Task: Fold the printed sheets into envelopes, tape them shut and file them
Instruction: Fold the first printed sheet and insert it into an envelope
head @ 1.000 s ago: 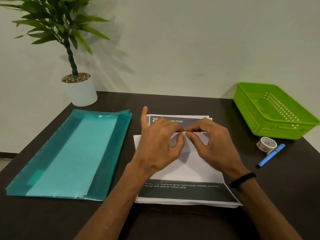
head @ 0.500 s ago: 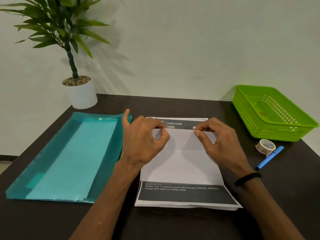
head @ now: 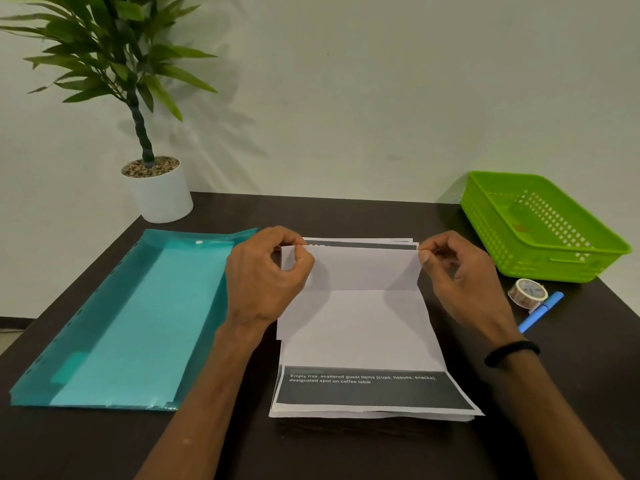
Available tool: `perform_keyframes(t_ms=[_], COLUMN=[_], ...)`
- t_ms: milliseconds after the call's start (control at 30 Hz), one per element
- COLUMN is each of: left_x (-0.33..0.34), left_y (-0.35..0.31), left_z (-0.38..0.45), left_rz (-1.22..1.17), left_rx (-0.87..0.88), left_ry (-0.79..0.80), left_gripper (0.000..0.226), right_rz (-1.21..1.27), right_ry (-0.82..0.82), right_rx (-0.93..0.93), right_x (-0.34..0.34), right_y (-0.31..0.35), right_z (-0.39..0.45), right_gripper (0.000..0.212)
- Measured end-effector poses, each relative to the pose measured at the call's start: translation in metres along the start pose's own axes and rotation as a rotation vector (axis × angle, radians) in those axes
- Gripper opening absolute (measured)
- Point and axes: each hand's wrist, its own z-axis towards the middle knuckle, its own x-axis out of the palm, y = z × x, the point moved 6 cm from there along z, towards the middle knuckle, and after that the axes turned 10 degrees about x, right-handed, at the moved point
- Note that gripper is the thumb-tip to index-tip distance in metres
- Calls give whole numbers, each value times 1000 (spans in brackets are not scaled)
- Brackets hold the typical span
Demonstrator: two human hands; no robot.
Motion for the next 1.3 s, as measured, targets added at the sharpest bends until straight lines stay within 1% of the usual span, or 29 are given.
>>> perform_keyframes(t_ms=[100, 167, 233, 267, 300, 333, 367, 433, 500, 567, 600, 700, 733, 767, 800, 833, 933, 1033, 1100, 1133, 1200, 1233, 1300], left_x=[0, 0, 2, 5, 11, 17, 21, 27, 31, 36, 37, 36, 36, 36, 37, 38, 43, 43, 42, 42, 42, 42, 41], left_y=[2, 6, 14, 16, 18, 17, 15, 13, 12, 14, 15, 18, 20, 22, 23, 24, 23, 22, 23, 22, 14, 9, 2], left_z=[0, 0, -2, -4, -7, -9, -11, -14, -16, -19, -20, -20, -20, -21, -22, -24, -25, -26, -29, -30, -32, -33, -33], left_rz=[19, 4, -146, -271, -401, -502, -555, -600, -665, -733, -760, -840, -848, -853, -859, -880, -999, -1115, -1178, -1215, -1225, -1196, -1148], left_rx=[9, -33, -178, -286, -396, -468, -493, -504, -552, -594, -613, -686, -702, -715, -728, -751, -836, -973, -1071, -1109, -1132, -1107, -1040], left_ry=[9, -6, -23, -19, 7, 51, 102, 188, 244, 288, 288, 214, 189, 176, 174, 178, 183, 117, 82, 108, 268, 364, 481], left_gripper=[12, 12, 6, 3, 2, 3, 8, 18, 20, 25, 26, 24, 23, 22, 22, 22, 24, 27, 37, 47, 71, 76, 73], right_rz=[126, 260, 388, 436, 482, 524, 565, 641, 707, 730, 755, 813, 798, 782, 768, 750, 721, 745, 748, 747, 736, 710, 634], right_ry=[8, 6, 5, -4, -9, -22, -31, -43, -45, -30, -2, 158, 193, 204, 197, 179, 125, 120, 133, 133, 125, 113, 87], right_rx=[71, 115, 165, 184, 208, 226, 248, 301, 343, 356, 356, 323, 309, 301, 303, 306, 300, 302, 289, 282, 271, 258, 214], right_x=[-1, -2, -3, -3, -3, -2, -1, 2, 4, 5, 6, 11, 13, 15, 16, 17, 17, 16, 16, 16, 17, 17, 16], right_y=[-4, -8, -13, -14, -16, -16, -16, -18, -18, -17, -15, -10, -10, -9, -11, -11, -13, -13, -12, -13, -13, -12, -11], right_z=[1, 4, 4, 4, 3, 2, 1, 1, 1, 1, 0, -2, -3, -3, -3, -3, -2, -4, -4, -3, -3, -3, -3], right_gripper=[10, 9, 3, 8, 11, 9, 4, 8, 9, 4, 11, 53, 62, 65, 63, 57, 31, 24, 18, 20, 23, 21, 21])
